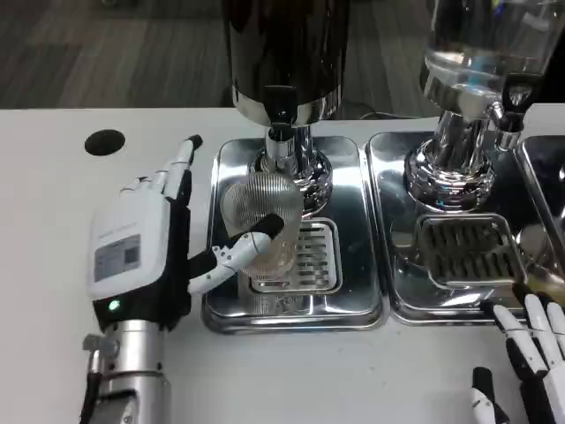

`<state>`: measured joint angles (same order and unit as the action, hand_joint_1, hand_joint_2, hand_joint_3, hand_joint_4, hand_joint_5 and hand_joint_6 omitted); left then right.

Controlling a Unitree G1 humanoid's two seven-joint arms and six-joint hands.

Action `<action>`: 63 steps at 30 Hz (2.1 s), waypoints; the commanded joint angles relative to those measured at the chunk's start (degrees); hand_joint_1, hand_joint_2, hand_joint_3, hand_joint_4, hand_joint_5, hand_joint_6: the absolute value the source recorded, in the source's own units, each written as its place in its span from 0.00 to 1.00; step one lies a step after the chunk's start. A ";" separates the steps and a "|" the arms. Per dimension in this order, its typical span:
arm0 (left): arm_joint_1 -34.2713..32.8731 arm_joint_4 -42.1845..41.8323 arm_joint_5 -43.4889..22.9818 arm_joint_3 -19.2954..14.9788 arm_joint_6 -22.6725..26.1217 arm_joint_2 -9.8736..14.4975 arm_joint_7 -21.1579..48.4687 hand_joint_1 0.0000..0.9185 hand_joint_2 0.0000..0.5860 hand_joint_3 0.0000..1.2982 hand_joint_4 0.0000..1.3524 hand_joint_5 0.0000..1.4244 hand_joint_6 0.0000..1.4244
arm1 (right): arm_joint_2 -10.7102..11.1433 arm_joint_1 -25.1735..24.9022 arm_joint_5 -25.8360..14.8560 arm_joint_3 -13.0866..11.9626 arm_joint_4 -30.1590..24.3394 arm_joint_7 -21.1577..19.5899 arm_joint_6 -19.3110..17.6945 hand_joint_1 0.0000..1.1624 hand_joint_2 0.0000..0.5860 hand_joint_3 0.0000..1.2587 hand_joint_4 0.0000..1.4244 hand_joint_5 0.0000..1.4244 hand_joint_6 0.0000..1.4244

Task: Grasp the cup under the faucet to collect the drink, then remove the cup.

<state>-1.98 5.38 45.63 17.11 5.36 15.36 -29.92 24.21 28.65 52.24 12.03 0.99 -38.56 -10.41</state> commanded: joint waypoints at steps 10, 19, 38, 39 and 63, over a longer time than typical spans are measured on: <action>-3.05 -15.45 3.88 -0.34 -2.09 0.69 8.18 0.00 0.06 0.06 0.00 0.06 0.06 | 0.22 2.63 2.13 -0.73 -5.03 -0.93 0.66 0.21 0.85 0.12 0.00 0.00 0.00; -9.72 -14.10 9.17 2.80 2.79 -1.39 17.41 0.00 0.07 0.09 0.00 0.06 0.06 | 0.01 3.81 2.44 -1.53 -6.44 -0.95 0.47 0.21 0.85 0.12 0.00 0.00 0.00; -3.29 -16.03 10.98 2.06 0.18 -0.45 12.44 0.00 0.09 0.35 0.30 0.36 0.30 | -0.76 2.73 3.06 -0.55 -5.51 -0.02 0.53 0.21 0.85 0.12 0.00 0.00 0.00; -3.23 -15.95 11.03 1.85 -0.05 -0.48 12.43 0.00 0.09 0.35 0.30 0.36 0.30 | -0.80 2.67 3.12 -0.44 -5.53 0.00 0.61 0.21 0.85 0.12 0.00 0.00 0.00; -1.88 -13.82 17.55 3.54 0.37 -0.98 8.66 0.00 0.10 0.32 0.28 0.36 0.34 | -0.58 2.29 3.16 -0.41 -5.84 -0.15 0.85 0.21 0.85 0.11 0.00 0.00 0.00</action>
<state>-5.16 -9.71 61.73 19.90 5.00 14.29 -20.60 23.27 31.13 54.96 11.74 -4.67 -38.76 -9.69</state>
